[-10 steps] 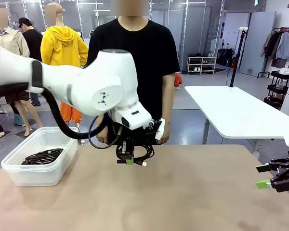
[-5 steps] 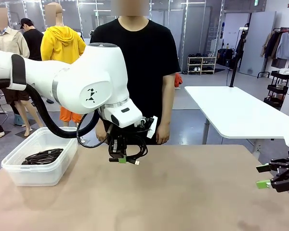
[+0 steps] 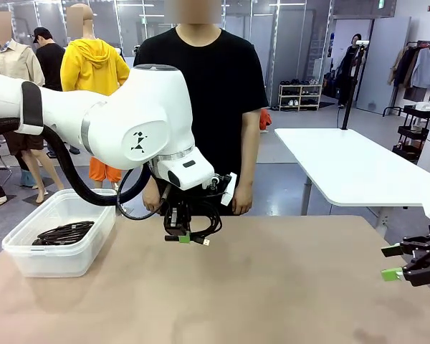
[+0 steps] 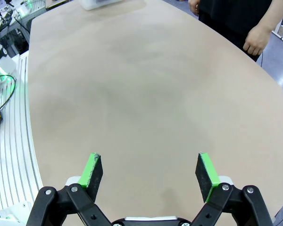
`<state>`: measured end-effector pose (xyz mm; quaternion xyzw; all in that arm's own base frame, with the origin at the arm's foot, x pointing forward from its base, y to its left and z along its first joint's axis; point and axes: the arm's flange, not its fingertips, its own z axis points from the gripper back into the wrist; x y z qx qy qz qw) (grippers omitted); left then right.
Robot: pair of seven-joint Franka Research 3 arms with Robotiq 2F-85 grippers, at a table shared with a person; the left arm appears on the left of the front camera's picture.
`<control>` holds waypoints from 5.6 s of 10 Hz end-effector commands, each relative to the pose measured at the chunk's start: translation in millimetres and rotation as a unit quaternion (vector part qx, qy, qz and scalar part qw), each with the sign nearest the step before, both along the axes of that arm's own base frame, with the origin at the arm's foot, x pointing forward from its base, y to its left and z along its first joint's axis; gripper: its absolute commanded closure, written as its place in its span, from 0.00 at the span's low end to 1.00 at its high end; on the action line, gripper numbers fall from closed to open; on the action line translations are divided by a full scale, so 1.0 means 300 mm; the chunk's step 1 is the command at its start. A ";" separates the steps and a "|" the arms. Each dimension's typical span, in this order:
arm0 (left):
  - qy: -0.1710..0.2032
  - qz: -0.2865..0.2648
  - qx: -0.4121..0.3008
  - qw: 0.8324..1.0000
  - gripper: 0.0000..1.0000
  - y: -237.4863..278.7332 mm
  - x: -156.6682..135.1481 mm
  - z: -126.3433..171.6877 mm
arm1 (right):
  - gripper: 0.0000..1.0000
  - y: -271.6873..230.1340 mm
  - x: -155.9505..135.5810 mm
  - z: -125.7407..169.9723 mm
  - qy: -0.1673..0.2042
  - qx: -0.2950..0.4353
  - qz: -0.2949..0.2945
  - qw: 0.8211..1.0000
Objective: Organize and store the cables.
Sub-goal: Place the USB Extension Cable into the Organizing box.
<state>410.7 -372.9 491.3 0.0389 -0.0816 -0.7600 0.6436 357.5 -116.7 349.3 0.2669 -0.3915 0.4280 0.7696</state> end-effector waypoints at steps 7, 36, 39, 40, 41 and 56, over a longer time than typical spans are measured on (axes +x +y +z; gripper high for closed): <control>-0.038 0.019 -0.039 0.998 0.84 0.914 0.088 0.170 | 0.00 0.007 0.009 0.009 0.005 0.006 -0.011 1.000; 0.080 0.130 -0.005 0.988 0.00 1.176 0.485 -0.223 | 0.00 0.007 0.009 0.009 0.005 0.006 -0.011 1.000; 0.063 0.142 -0.015 0.988 0.06 1.204 0.458 -0.187 | 0.00 0.007 0.009 0.009 0.005 0.006 -0.011 1.000; 0.056 0.145 -0.018 0.988 0.00 1.209 0.446 -0.175 | 0.00 0.007 0.009 0.009 0.005 0.006 -0.011 1.000; 0.048 0.146 -0.023 0.988 0.00 1.212 0.434 -0.162 | 0.00 0.007 0.009 0.009 0.005 0.006 -0.011 1.000; 0.053 0.138 -0.020 0.989 0.00 1.212 0.457 -0.149 | 0.00 0.007 0.009 0.009 0.005 0.006 -0.011 1.000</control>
